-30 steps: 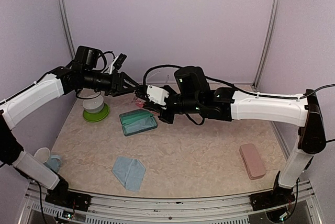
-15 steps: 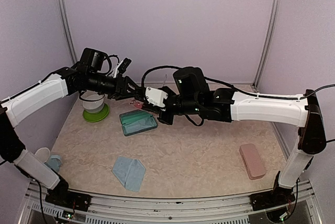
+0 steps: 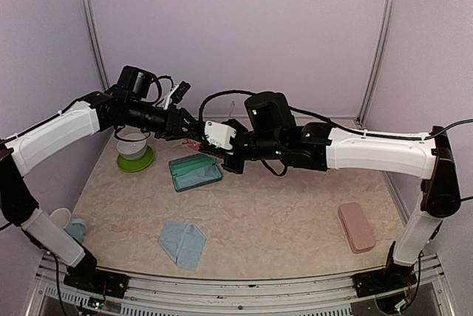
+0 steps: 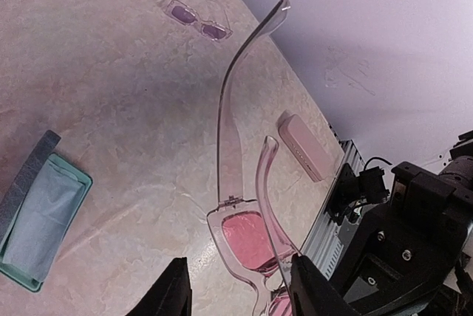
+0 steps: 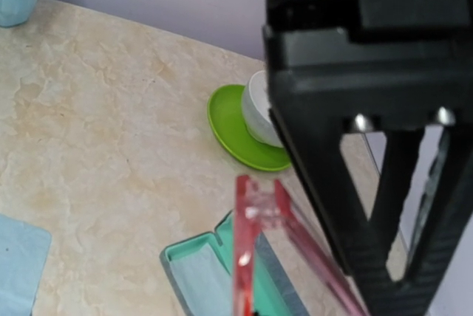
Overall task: Organize the sunglasses
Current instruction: Fold the left temple of the sunglasses on the sunglasses.
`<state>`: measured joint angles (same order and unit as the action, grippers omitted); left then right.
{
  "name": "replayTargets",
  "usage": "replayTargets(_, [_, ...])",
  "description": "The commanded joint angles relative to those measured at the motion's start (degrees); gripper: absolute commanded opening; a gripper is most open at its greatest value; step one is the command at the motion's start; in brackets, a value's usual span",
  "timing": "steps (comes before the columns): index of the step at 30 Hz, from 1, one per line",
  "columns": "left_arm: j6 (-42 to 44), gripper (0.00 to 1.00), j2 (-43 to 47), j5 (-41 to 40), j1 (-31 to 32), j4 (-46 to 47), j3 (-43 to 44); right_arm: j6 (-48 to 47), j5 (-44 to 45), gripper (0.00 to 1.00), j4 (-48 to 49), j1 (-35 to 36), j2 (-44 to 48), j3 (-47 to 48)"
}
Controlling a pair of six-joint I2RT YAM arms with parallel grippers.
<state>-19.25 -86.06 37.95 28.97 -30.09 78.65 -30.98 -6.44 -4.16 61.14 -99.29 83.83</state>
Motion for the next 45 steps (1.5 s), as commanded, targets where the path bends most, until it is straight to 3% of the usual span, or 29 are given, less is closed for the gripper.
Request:
replayTargets(1, [2.51,0.45,-1.24,1.11,0.5,-2.13,2.7,-1.46,-0.06,0.0,0.16,0.91,0.98,2.13])
replayTargets(22, [3.53,0.42,-2.0,-0.86,1.42,-4.24,5.01,-3.11,0.51,0.0,0.16,0.93,0.62,2.74])
replayTargets(30, [-1.55,0.44,-1.08,1.03,-4.79,-0.64,9.63,0.41,-1.83,0.0,0.5,1.35,2.86,-0.58])
replayTargets(37, [-3.49,0.45,-0.78,4.22,-11.44,2.23,7.4,3.16,-7.38,0.0,2.28,1.66,4.49,0.69])
replayTargets(45, [-5.83,0.45,-2.74,9.41,-12.38,7.81,4.05,3.05,-15.88,0.0,2.88,2.74,3.3,5.42])
